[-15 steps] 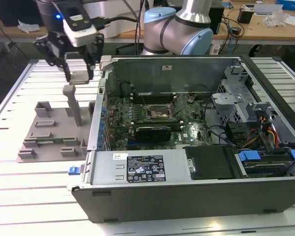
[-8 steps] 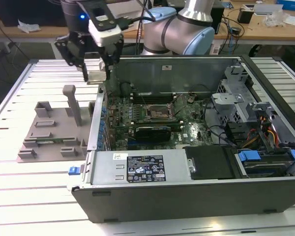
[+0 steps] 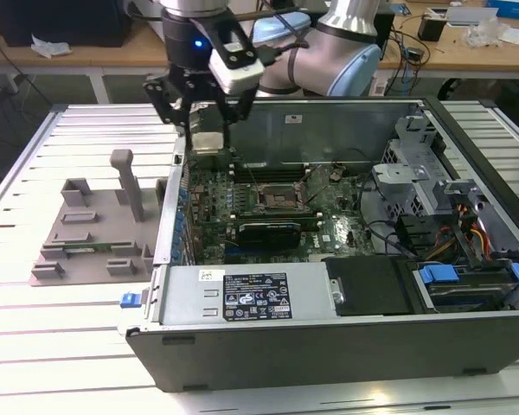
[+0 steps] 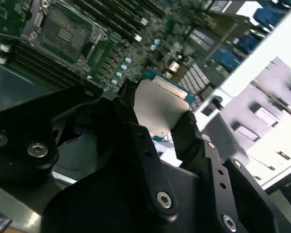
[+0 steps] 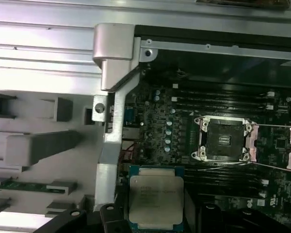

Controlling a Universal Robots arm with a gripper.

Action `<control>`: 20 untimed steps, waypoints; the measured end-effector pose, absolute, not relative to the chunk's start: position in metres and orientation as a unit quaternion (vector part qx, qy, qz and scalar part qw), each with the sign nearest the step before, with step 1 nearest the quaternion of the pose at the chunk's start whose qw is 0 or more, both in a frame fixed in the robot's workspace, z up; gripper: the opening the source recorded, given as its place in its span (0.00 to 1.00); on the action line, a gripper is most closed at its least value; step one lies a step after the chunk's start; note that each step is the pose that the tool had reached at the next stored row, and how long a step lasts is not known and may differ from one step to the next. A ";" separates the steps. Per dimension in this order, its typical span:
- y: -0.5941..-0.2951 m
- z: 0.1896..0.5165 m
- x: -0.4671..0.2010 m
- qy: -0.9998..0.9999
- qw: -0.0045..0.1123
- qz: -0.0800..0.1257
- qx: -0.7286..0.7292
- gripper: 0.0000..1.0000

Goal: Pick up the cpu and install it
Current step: 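Pick up the cpu and move it towards the insertion slot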

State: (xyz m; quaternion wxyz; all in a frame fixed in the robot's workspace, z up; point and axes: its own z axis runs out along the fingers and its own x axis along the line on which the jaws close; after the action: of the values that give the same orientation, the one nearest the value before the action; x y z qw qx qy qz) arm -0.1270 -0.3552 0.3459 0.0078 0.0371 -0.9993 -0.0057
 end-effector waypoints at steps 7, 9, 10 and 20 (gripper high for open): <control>-0.350 0.325 -0.074 -0.999 0.010 -0.006 0.037 0.54; -0.347 0.315 -0.052 -0.999 0.011 -0.006 0.037 0.54; -0.345 0.312 -0.046 -0.999 0.011 -0.006 0.037 0.54; -0.322 0.286 -0.020 -0.999 0.013 -0.006 0.037 0.54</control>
State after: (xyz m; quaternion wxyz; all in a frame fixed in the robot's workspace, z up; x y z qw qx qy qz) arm -0.0198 -0.3225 0.2857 0.0125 0.0366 -0.9992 -0.0057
